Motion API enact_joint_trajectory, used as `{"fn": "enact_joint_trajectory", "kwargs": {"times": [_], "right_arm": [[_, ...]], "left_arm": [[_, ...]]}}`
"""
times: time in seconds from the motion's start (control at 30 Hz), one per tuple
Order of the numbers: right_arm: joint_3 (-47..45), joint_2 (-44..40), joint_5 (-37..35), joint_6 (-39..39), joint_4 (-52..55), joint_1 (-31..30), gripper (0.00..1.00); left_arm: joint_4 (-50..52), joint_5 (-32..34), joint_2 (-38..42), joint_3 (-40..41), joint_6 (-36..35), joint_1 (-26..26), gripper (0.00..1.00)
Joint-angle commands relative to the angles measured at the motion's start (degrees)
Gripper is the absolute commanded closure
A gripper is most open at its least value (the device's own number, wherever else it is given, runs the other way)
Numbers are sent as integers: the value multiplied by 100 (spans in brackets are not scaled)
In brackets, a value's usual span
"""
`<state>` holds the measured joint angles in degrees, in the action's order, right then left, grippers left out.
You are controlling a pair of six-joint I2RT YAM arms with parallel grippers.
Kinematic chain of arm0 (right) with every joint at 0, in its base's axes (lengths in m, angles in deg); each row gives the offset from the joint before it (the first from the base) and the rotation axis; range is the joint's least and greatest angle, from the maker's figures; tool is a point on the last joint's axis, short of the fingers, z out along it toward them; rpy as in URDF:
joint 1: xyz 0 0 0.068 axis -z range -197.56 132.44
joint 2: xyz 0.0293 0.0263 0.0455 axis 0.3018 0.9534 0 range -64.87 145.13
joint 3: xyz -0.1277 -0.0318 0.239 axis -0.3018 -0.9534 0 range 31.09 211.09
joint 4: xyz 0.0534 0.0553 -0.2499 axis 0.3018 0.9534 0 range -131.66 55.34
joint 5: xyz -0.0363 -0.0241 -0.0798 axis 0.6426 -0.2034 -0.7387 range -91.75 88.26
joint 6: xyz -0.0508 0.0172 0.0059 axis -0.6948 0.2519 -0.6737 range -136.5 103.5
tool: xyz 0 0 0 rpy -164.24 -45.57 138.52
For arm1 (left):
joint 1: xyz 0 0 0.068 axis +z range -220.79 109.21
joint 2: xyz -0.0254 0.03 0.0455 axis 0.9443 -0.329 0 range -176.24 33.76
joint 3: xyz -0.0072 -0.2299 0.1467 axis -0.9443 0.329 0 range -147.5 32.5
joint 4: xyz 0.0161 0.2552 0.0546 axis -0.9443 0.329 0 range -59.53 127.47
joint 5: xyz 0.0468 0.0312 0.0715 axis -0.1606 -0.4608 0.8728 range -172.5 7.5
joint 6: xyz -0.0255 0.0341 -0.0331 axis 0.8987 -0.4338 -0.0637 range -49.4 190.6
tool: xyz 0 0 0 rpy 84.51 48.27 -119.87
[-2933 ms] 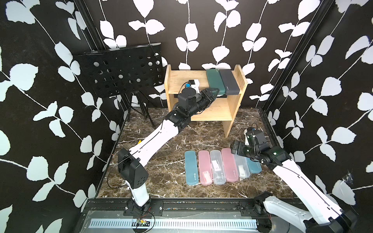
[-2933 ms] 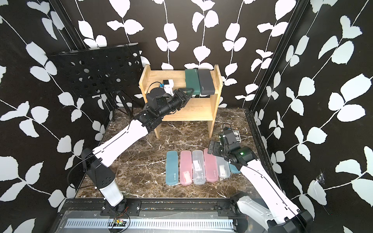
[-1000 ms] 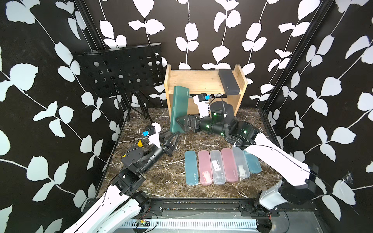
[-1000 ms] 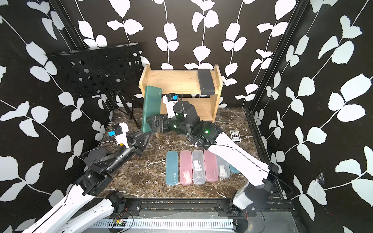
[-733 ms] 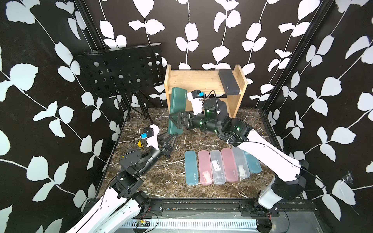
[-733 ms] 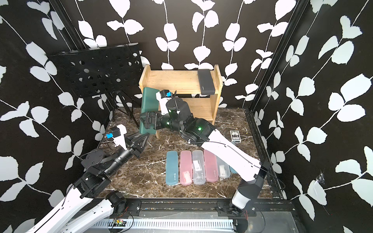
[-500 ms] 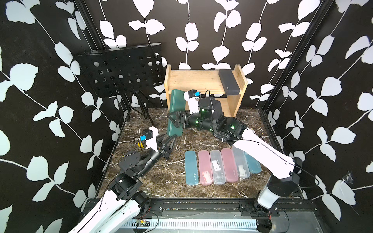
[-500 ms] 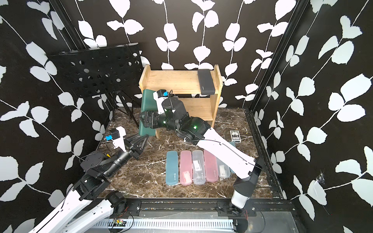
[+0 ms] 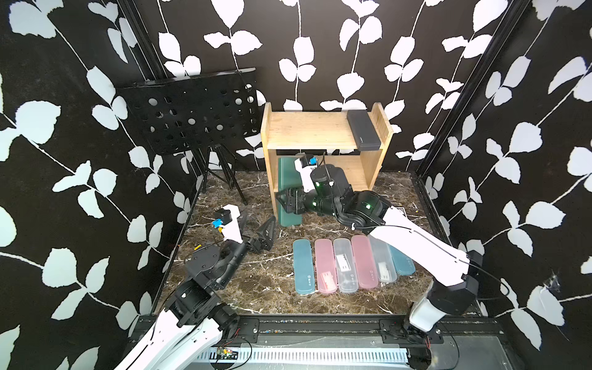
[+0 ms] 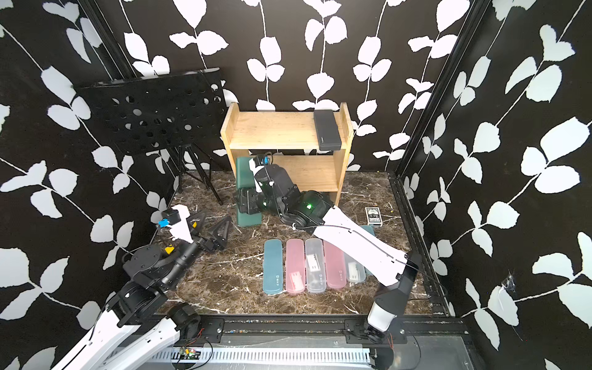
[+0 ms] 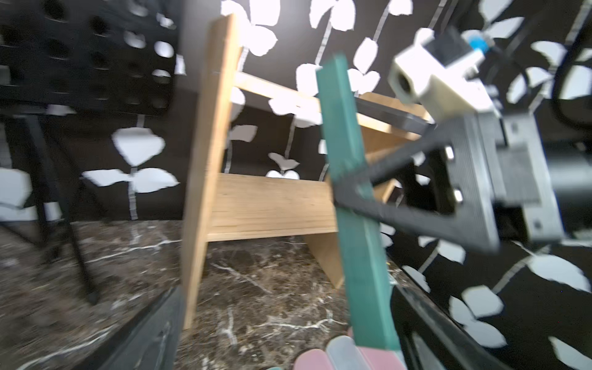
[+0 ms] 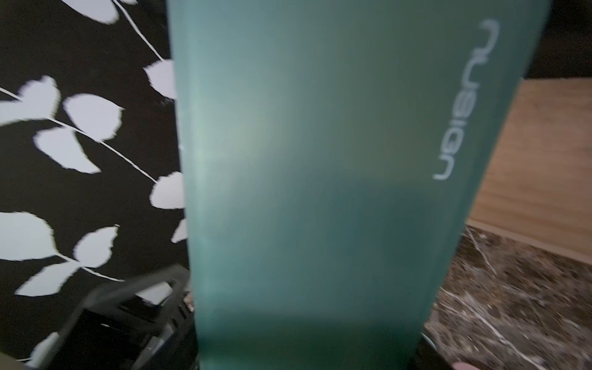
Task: Remove the pencil cases from the shelf
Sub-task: Place the pencil case at the center of the board.
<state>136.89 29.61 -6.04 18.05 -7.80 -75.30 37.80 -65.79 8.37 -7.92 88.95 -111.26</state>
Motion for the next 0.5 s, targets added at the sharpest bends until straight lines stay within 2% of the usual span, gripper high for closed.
{"fn": "enact_joint_trajectory", "kwargs": {"times": [0.0, 0.07, 0.17, 0.27, 0.47], "right_arm": [[-839, -228, -182, 27, 182, -18, 33], [-1343, -228, 52, 343, 109, -33, 32], [-1841, -97, 84, 764, -3, -173, 32], [-2159, 94, 167, 1077, -420, -328, 33], [-2019, 920, 484, 1513, -812, -575, 34]], "left_arm": [[1240, 1638, 151, -385, -134, -5, 1], [2109, 2222, -33, -914, -64, -5, 1], [2801, 2267, -282, -1504, -259, -5, 1], [2956, 2275, -303, -1622, -314, -5, 1], [2824, 2305, -287, -1342, -280, -5, 1]]}}
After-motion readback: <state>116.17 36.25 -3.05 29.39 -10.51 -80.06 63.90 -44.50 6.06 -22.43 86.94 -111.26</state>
